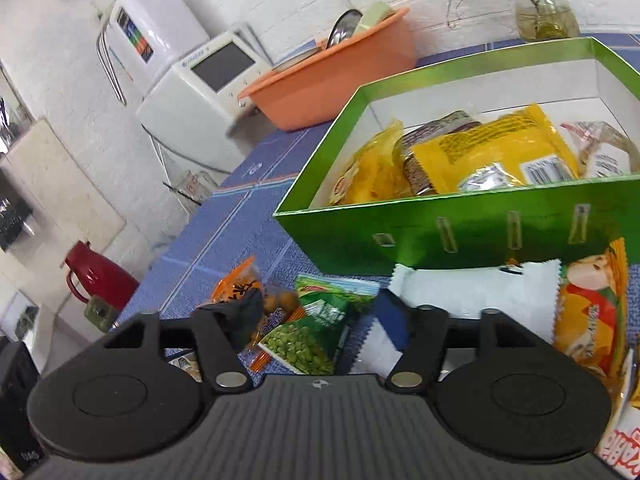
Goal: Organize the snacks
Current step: 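Grasp the clear wrapped pastry with the left gripper while the right grasps the green pea packet, then drop the pastry and green pea packet into the green box, opening both grippers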
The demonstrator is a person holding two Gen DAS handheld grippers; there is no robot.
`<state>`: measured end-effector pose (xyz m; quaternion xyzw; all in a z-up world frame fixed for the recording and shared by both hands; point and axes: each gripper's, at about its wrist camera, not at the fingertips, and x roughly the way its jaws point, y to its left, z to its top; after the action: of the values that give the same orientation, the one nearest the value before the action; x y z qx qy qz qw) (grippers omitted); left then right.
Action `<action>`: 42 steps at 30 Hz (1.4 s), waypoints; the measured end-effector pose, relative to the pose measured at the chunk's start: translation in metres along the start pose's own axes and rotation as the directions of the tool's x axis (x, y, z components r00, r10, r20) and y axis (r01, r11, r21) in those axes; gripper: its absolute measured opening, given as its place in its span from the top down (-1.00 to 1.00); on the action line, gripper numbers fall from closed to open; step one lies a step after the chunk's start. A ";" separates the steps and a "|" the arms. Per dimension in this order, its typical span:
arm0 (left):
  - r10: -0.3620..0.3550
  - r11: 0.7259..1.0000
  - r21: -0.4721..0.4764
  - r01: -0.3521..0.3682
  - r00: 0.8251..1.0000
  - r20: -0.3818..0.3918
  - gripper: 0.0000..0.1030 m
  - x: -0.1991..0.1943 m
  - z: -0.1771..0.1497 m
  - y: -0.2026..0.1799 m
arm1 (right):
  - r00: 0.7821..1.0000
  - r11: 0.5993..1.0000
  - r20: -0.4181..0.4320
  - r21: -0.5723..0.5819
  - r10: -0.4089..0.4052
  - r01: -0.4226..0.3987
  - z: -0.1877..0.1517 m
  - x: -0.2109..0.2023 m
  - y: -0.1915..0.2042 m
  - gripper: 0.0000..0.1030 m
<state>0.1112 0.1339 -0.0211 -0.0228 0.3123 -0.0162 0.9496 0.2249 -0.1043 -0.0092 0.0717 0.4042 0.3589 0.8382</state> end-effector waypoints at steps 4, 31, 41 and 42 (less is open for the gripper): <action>-0.011 1.000 0.002 0.011 1.000 0.003 0.02 -0.003 -0.003 0.001 | 0.994 0.980 -0.071 -0.191 -0.078 0.063 -0.001 0.024 0.027 -1.00; -0.144 0.989 0.045 0.138 0.975 0.172 0.02 -0.022 0.071 -0.032 | 0.911 0.992 0.394 -0.013 0.122 -0.127 -0.022 -0.109 -0.009 -0.30; -0.187 0.982 0.053 0.181 0.966 0.179 0.01 0.055 0.167 -0.077 | 0.848 0.984 0.527 0.119 0.050 -0.131 0.054 -0.103 -0.075 -0.31; -0.181 0.984 0.037 0.177 0.969 0.171 0.01 0.065 0.169 -0.080 | 0.849 0.976 0.527 0.161 0.039 -0.144 0.054 -0.095 -0.084 -0.31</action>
<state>0.2624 0.0569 0.0805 -0.0421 0.2249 -0.1030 0.9680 0.2701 -0.2188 0.0512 0.2671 0.1913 0.3245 0.8870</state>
